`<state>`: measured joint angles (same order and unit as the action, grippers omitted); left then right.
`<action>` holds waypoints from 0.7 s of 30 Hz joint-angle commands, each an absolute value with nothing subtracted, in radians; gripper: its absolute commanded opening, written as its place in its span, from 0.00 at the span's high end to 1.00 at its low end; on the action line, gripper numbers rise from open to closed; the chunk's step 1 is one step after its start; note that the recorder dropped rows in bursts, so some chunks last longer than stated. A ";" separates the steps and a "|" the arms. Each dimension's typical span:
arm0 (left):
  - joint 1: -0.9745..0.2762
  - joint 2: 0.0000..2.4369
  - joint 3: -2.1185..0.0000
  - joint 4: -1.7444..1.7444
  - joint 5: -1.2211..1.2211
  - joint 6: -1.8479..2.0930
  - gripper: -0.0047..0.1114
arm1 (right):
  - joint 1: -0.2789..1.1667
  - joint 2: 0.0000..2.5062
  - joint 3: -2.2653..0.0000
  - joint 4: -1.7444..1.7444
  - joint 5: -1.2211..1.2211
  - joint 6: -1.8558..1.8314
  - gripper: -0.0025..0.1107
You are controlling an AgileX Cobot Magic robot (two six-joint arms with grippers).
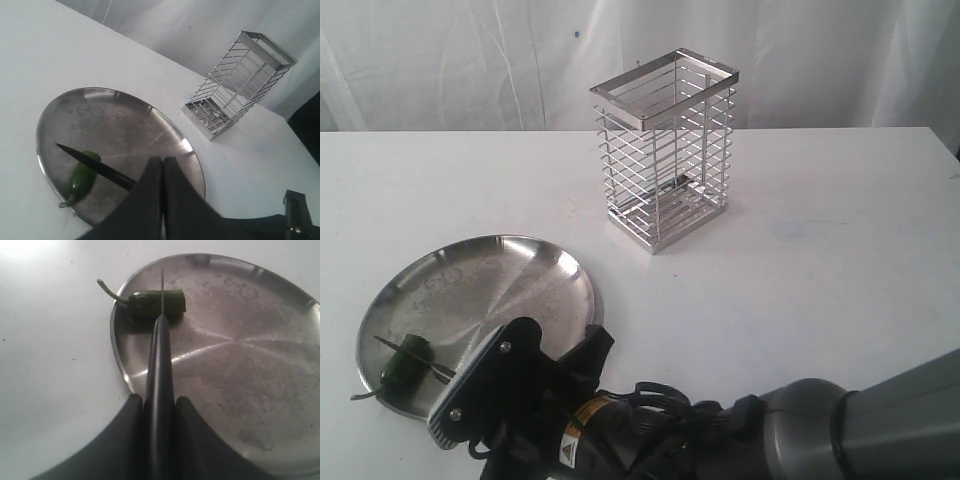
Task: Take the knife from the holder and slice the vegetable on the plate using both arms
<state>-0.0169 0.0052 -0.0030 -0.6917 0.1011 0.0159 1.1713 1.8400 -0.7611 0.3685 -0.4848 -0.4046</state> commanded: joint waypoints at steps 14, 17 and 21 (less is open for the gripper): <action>-0.024 0.000 -0.071 -0.758 0.195 0.060 0.96 | 1.133 1.805 -0.770 0.367 -0.473 -0.442 0.98; -0.024 0.000 -0.071 -0.758 0.241 0.121 0.96 | 1.133 1.805 -0.770 0.367 -0.471 -0.442 0.98; -0.024 0.000 -0.071 -0.762 0.250 0.135 0.96 | 1.133 1.805 -0.770 0.367 -0.453 -0.442 0.98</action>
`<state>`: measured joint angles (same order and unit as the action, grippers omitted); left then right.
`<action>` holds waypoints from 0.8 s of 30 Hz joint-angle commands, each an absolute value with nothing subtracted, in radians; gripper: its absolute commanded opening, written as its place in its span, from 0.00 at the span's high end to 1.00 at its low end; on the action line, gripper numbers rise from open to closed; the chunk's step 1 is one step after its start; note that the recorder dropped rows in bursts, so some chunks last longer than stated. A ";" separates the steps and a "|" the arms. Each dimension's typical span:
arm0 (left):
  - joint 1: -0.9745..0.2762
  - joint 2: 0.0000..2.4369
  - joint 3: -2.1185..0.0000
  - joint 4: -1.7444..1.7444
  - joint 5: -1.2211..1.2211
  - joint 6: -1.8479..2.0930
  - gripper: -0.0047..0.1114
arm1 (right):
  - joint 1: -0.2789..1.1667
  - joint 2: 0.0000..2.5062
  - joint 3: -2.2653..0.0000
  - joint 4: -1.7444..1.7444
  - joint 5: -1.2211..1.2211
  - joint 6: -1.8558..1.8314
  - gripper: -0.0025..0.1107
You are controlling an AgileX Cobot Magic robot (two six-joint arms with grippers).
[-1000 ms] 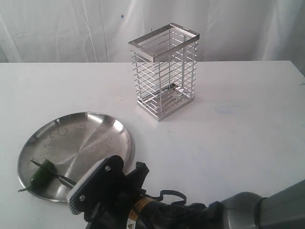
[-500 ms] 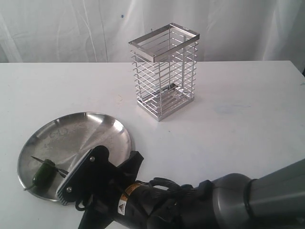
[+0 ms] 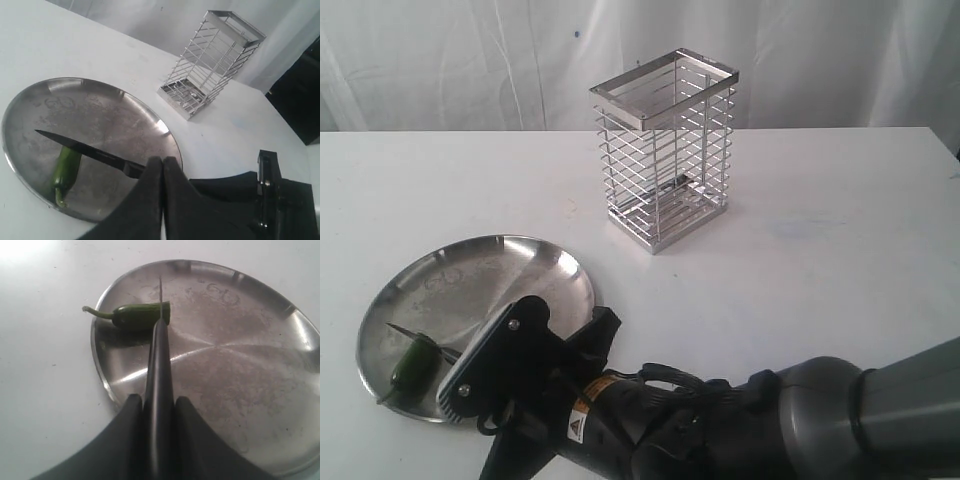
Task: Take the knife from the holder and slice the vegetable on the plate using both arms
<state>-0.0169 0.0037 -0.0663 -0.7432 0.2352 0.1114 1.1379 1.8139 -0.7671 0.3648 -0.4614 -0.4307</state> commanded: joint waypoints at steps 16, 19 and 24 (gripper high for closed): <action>-0.024 0.248 -0.290 -0.882 0.350 0.418 0.96 | 1.133 1.807 -0.770 0.369 -0.443 -0.442 0.98; -0.024 0.429 -0.404 -0.803 0.475 0.422 0.96 | 1.133 1.807 -0.770 0.369 -0.434 -0.442 0.98; -0.024 0.731 -0.554 -0.701 0.562 0.420 0.96 | 1.133 1.807 -0.770 0.369 -0.412 -0.442 0.98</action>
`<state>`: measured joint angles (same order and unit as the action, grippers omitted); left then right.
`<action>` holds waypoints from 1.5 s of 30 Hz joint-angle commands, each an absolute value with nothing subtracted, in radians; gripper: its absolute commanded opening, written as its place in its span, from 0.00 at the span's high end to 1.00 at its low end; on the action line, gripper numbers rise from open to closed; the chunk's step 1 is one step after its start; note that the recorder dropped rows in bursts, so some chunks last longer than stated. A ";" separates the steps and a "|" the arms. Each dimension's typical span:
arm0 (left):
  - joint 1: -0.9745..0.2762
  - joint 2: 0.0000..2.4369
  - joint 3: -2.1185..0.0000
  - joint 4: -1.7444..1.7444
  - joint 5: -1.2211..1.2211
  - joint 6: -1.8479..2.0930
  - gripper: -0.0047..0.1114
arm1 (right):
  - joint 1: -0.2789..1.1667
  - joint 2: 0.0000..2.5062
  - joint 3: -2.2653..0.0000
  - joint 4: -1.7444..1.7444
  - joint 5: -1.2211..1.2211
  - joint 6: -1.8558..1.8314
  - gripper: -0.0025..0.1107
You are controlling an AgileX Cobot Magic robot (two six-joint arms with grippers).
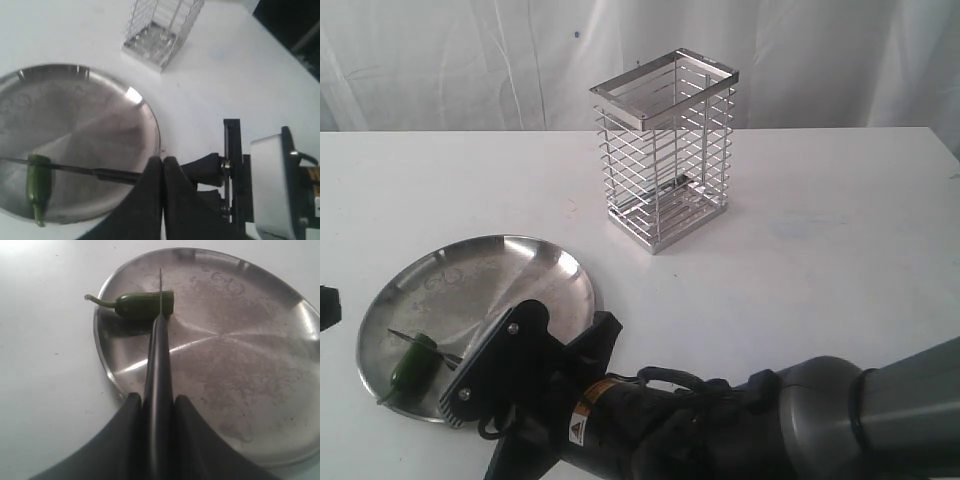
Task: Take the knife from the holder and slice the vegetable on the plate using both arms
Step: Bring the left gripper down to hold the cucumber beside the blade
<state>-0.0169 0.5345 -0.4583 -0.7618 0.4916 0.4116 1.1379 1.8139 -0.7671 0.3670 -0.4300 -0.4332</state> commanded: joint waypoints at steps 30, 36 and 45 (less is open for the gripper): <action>-0.024 1.099 -0.672 -0.563 0.478 0.423 0.69 | 1.107 1.807 -0.770 0.388 -0.380 -0.444 0.98; -0.024 1.122 -0.672 -0.563 0.467 0.423 0.69 | 1.107 1.807 -0.770 0.388 -0.362 -0.444 0.98; -0.024 1.218 -0.648 -0.623 0.425 0.423 0.75 | 1.107 1.807 -0.770 0.388 -0.356 -0.444 0.98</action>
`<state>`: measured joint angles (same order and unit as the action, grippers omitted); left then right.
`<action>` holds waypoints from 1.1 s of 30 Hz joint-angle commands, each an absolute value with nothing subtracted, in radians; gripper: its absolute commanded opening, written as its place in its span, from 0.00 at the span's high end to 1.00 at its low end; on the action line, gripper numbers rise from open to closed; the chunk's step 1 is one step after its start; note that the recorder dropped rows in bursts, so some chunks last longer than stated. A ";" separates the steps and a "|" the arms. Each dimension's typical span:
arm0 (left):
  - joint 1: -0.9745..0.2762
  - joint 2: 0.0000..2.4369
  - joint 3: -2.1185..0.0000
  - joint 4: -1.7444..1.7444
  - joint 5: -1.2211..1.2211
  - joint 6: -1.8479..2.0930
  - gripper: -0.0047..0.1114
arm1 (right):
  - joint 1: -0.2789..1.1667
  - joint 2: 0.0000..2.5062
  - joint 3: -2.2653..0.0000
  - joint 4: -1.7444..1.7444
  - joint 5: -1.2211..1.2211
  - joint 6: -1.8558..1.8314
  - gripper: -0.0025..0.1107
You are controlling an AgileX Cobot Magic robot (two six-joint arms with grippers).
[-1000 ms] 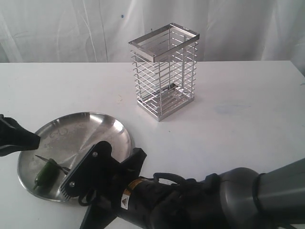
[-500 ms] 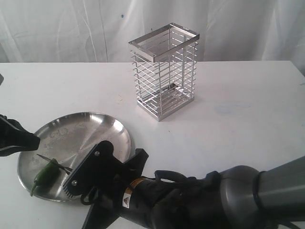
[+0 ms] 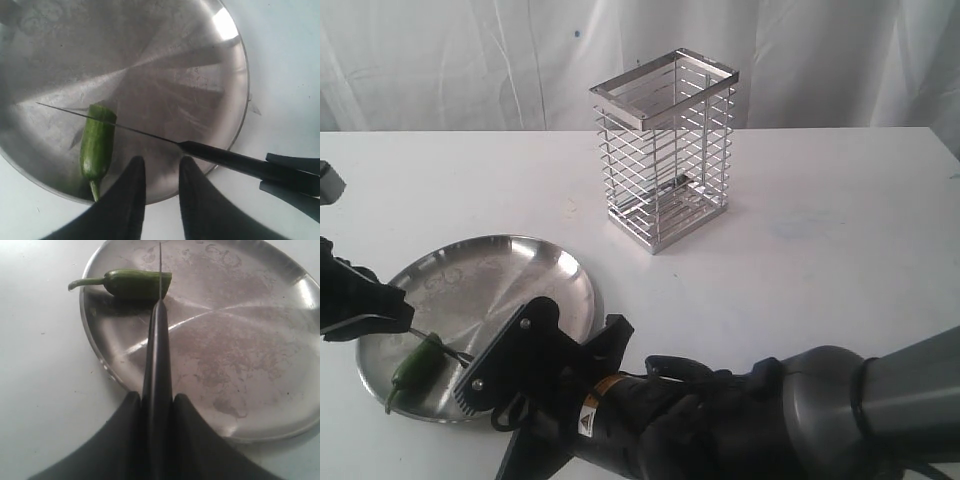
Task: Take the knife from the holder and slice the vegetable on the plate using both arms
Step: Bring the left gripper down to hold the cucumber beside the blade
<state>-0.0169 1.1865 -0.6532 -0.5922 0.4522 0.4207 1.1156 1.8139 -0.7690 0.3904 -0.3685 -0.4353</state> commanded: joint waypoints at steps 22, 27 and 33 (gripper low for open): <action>-0.024 1.272 -0.649 -0.675 0.327 0.458 0.95 | 1.106 1.847 -0.773 0.388 -0.349 -0.444 0.98; -0.024 1.329 -0.654 -0.678 0.321 0.498 0.95 | 1.106 1.847 -0.789 0.388 -0.342 -0.444 0.98; -0.024 1.402 -0.677 -0.679 0.315 0.538 0.95 | 1.106 1.847 -0.802 0.388 -0.334 -0.444 0.98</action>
<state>-0.0208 1.3822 -0.6592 -0.6616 0.3053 0.5198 1.1097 1.8478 -0.7949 0.3943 -0.3388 -0.4353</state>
